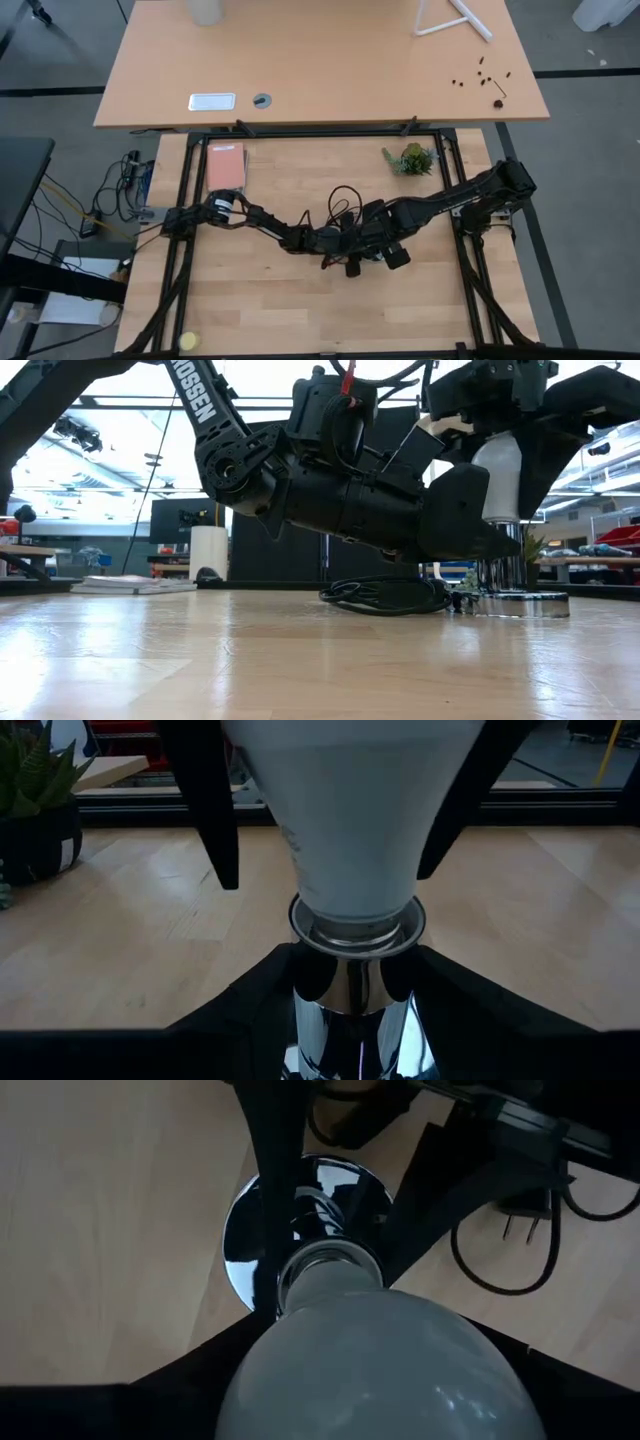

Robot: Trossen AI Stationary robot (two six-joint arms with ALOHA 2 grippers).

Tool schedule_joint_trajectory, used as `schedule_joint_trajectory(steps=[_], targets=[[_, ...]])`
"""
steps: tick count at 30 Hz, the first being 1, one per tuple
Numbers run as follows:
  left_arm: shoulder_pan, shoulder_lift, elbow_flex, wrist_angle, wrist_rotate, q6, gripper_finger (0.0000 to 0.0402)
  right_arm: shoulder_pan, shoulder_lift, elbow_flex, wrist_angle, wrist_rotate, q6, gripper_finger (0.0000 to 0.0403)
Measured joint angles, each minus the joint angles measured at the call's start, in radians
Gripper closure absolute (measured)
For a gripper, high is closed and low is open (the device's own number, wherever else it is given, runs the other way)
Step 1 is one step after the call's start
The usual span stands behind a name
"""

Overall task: Screw lightbulb
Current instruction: Insert the lightbulb into the lamp

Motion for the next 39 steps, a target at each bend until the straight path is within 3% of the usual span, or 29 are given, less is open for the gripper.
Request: schedule_joint_trajectory(steps=[8,15,39], targets=[[0.0,0.0,0.0,0.0,-0.002,0.0,0.0208,0.016,0.0,0.0,0.037,0.012,0.004,0.0134],[0.0,0.0,0.0,0.0,-0.003,0.0,0.0208,0.015,0.0,0.0,0.033,0.012,0.107,0.0138],[0.0,0.0,0.0,0.001,-0.024,-0.001,0.0208,0.016,0.001,-0.001,0.025,0.009,0.807,0.0134]])
